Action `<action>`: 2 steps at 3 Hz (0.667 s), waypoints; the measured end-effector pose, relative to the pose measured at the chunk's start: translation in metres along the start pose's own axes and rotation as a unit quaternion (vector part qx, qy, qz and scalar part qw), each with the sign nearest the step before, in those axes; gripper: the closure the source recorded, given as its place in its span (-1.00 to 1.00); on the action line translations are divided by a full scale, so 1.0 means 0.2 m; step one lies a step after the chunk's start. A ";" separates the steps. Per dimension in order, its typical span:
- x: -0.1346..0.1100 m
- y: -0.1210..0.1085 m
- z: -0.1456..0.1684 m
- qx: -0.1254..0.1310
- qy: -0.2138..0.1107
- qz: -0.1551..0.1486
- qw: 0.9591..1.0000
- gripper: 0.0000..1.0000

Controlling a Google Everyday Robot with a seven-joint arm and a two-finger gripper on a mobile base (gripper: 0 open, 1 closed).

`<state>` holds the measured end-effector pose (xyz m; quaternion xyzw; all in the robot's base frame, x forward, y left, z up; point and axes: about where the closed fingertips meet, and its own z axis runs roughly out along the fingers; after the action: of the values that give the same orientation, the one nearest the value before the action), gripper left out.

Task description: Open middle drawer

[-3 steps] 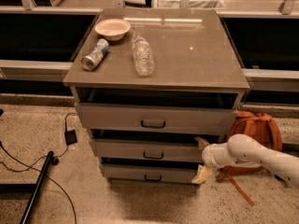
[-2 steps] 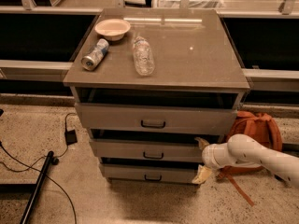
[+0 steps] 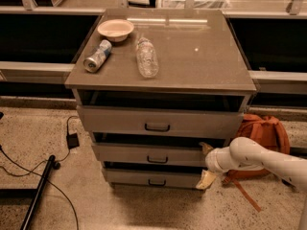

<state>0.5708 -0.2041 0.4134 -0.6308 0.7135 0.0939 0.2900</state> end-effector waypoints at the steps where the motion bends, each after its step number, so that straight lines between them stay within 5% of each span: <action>1: 0.00 0.00 0.00 -0.001 0.002 0.000 1.000 -0.67; 2: -0.03 0.00 -0.01 -0.002 0.002 -0.004 1.000 -0.52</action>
Offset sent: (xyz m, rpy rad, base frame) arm -0.0001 0.0041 0.0128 -0.0122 -0.0097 0.0096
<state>0.5699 -0.1997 0.4193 -0.6346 0.7110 0.0927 0.2883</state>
